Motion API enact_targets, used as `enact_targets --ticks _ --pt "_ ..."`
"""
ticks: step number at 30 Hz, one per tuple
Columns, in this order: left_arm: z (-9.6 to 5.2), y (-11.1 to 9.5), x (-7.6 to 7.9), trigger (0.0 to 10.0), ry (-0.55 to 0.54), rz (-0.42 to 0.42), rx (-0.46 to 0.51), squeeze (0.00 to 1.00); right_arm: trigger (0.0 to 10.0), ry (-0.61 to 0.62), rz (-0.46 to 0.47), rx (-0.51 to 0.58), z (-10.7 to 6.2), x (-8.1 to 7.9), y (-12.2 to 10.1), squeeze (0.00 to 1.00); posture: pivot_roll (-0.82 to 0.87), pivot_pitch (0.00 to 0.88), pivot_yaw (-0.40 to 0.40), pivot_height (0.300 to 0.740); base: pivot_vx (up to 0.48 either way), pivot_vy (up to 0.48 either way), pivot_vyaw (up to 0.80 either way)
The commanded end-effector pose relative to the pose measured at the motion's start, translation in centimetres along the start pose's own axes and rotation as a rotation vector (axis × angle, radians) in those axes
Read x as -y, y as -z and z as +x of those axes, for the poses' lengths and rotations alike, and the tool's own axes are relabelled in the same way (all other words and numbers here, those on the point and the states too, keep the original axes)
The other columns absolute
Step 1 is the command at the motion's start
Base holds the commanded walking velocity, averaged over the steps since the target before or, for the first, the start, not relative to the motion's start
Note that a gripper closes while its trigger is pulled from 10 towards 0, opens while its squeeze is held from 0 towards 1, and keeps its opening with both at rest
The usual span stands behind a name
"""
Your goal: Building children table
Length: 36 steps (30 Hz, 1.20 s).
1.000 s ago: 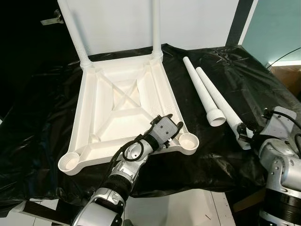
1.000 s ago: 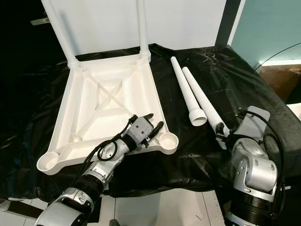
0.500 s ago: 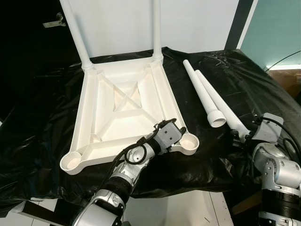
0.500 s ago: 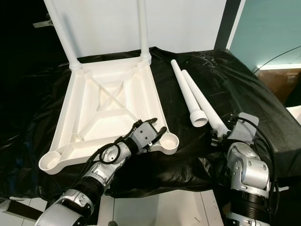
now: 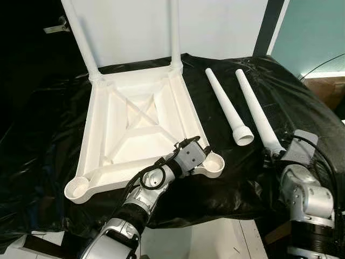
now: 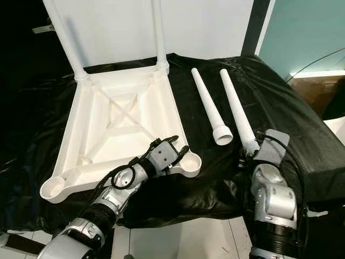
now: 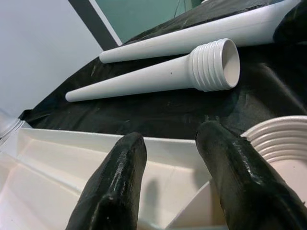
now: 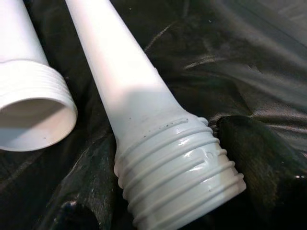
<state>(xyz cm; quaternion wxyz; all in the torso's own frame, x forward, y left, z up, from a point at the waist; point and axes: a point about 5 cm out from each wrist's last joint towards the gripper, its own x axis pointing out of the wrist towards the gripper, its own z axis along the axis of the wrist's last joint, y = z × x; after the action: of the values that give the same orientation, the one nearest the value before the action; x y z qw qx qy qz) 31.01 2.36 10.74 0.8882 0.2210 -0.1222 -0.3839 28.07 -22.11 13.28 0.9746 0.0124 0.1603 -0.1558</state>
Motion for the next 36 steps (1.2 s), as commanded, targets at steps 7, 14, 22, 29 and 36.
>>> enact_targets --ticks 7,14,22,29,36 --pt "0.3 0.2 -0.6 10.0 -0.059 -0.17 -0.011 0.0 0.0 0.04 -0.275 0.281 -1.9 -2.0 -1.9 0.0 -0.17 0.033 0.078 0.74 0.0 0.0 0.0" --pt "0.2 0.3 -1.5 10.0 -0.104 -0.261 -0.009 0.0 0.0 0.088 -0.409 0.417 -2.6 -2.2 -2.8 0.0 -0.17 0.03 0.075 0.74 0.0 0.0 0.0" --pt "0.6 -0.1 -2.4 10.0 -0.152 -0.495 0.025 0.0 0.0 0.092 -0.62 0.623 -3.4 -3.4 -4.0 0.0 -0.16 0.028 0.075 0.74 0.0 0.0 0.0" --pt "1.6 -1.9 -3.4 10.0 -0.066 -0.83 0.139 0.6 0.0 0.005 -0.768 0.801 -4.8 -5.2 -3.2 0.0 -0.16 0.027 0.077 0.74 0.0 0.0 0.0" --pt "2.0 -3.4 -3.4 10.0 0.047 -1.039 0.229 1.0 0.0 -0.025 -0.825 0.941 -6.1 -6.0 -3.5 0.0 -0.17 0.027 0.081 0.74 0.0 0.0 0.0"
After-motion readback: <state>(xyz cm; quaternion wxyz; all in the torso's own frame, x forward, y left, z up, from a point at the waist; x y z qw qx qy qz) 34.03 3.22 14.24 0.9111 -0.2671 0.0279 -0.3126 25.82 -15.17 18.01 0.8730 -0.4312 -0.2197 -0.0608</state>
